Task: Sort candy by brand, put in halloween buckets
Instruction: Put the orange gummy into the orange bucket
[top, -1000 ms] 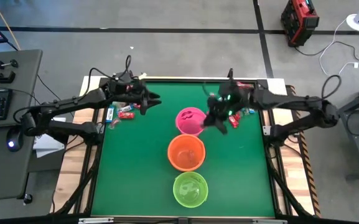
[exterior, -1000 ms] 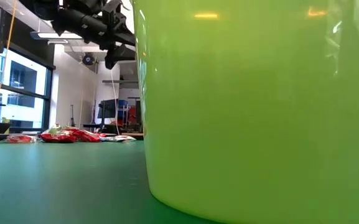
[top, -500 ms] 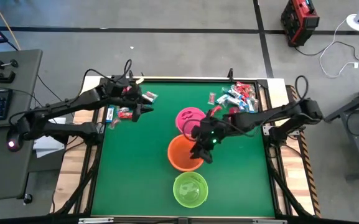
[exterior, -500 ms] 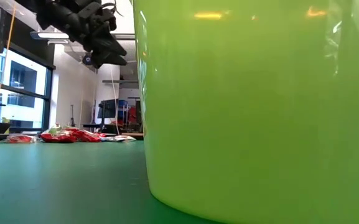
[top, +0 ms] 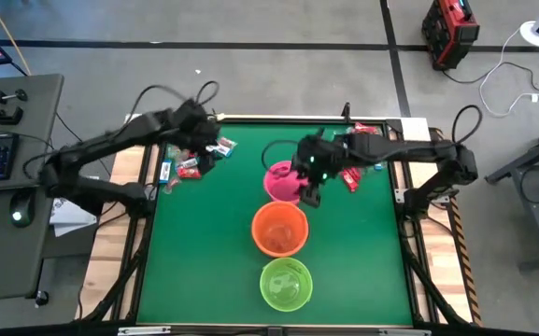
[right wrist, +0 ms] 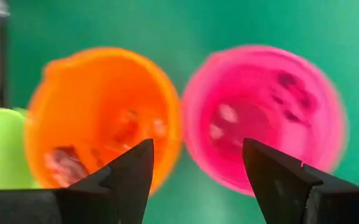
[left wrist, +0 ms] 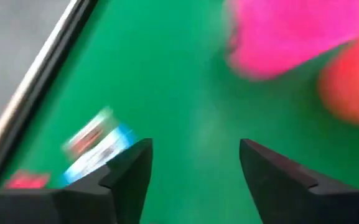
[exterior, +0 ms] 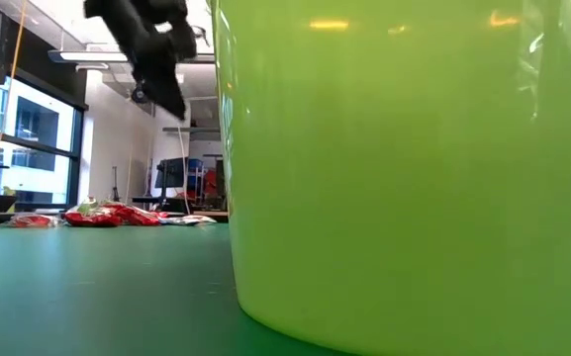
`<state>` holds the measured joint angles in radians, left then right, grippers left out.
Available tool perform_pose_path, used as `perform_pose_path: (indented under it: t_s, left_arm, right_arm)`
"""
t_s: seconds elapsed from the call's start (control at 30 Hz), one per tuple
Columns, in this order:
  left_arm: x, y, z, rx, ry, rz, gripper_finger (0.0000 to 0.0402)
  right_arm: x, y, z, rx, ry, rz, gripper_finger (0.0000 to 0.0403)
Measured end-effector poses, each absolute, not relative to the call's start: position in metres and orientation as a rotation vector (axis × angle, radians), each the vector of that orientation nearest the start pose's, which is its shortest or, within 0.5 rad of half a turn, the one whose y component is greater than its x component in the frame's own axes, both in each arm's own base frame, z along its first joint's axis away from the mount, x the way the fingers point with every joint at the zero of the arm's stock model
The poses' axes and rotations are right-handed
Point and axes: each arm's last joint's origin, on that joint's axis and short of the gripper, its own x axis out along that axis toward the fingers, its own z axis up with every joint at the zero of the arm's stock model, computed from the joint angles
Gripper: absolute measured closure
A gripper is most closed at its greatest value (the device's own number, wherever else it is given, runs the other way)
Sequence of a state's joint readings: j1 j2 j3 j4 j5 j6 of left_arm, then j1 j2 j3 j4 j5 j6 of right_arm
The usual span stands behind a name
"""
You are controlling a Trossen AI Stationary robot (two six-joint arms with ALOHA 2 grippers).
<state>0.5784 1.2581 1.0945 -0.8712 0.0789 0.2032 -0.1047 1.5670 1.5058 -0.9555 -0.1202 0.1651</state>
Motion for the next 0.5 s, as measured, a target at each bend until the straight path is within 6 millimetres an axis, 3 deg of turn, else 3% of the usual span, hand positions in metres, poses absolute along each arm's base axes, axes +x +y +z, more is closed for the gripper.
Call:
perform_pose_path:
  t_s: [0.1,0.23,0.5]
  left_arm:
    - [0.211,0.159,0.272,-0.181,1.228,0.450,0.0138]
    - [0.226,0.195,0.248,-0.165,1.332,0.415,0.0123]
    - [0.263,0.249,0.210,-0.055,1.367,0.164,0.0121]
  right_arm:
    - [0.306,-0.048,0.326,0.280,1.105,-0.117,0.0166]
    - [0.289,-0.062,0.320,0.269,1.241,-0.116,0.0166]
    - [0.242,-0.059,0.304,0.407,1.269,-0.073,0.0166]
